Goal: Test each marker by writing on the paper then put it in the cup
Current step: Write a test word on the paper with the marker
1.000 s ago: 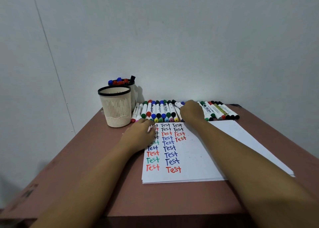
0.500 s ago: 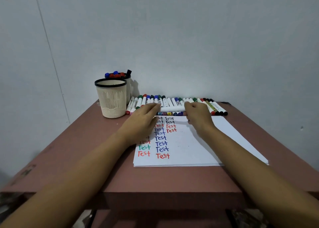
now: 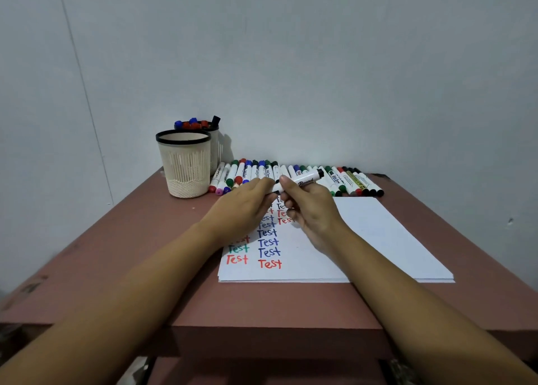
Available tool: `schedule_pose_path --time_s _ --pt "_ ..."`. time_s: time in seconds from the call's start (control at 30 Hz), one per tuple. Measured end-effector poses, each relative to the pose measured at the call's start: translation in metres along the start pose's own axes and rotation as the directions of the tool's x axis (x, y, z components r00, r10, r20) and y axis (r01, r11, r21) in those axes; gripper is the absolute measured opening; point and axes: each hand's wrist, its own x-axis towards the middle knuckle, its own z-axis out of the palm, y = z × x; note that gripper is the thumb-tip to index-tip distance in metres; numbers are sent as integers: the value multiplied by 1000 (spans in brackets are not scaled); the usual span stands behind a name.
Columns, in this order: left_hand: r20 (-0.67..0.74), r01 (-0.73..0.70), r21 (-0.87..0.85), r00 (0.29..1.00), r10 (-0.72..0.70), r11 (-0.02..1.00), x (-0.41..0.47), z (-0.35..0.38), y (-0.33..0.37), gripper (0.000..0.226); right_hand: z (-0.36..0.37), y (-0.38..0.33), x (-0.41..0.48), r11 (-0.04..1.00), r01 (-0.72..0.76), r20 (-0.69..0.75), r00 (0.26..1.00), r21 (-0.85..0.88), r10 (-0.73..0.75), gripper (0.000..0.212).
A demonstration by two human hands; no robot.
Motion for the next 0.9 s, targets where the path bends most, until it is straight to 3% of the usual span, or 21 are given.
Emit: schedule_pose_path --time_s 0.1,0.4,0.73,0.9 --pt "44 55 -58 998 -52 997 3 -1 4 29 -2 0 2 998 42 -23 999 -43 -43 31" --pt "55 116 -351 993 -103 929 3 0 6 28 -5 2 2 989 139 63 989 -44 -136 27" --pt "60 139 -483 990 -126 865 5 0 6 15 -6 0 2 985 169 85 983 -39 -165 28" --pt "62 164 -522 986 -154 837 5 -1 8 27 -6 0 2 981 186 81 980 -50 -182 24"
